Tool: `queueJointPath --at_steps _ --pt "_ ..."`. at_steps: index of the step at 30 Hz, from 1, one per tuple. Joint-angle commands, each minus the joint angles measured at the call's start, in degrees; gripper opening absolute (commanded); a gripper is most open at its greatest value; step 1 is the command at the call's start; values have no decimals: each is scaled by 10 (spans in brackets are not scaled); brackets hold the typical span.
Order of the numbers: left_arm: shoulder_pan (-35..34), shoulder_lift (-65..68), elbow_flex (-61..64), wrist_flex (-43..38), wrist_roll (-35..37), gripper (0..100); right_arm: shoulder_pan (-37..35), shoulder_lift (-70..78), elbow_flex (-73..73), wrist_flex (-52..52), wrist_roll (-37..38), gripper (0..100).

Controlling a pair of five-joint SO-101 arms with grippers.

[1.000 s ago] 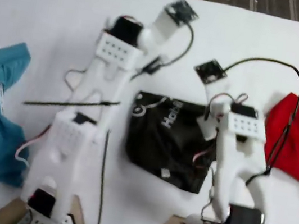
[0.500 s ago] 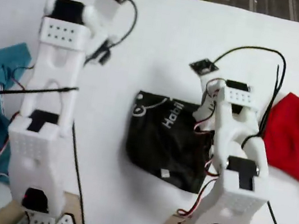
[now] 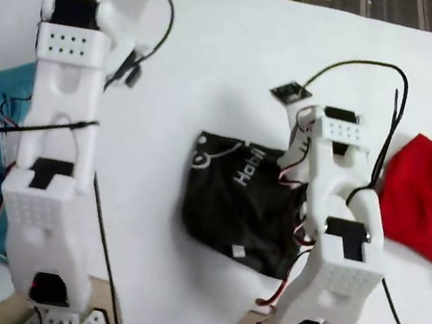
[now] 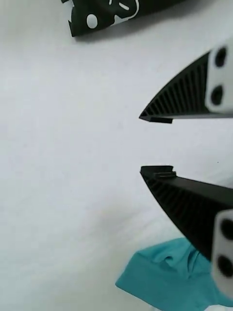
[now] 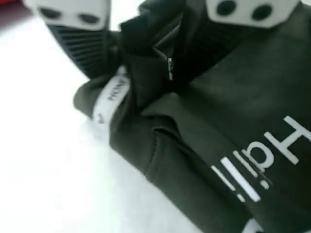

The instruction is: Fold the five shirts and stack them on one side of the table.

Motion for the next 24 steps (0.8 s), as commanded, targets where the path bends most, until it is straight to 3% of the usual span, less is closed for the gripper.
queueJointPath --at_steps 1,7,12,17,24 --pt "-5 -43 1 1 -3 169 -2 -1 -23 -22 21 122" --pt "-5 -45 0 6 -3 169 0 -2 -62 -34 26 72" --pt "-5 -45 0 14 -2 169 30 -1 -136 -30 88 69" --pt "-4 -45 0 15 -2 169 63 -1 -156 -18 101 75" --pt "-1 -46 0 14 -1 169 65 -1 -147 10 98 224"
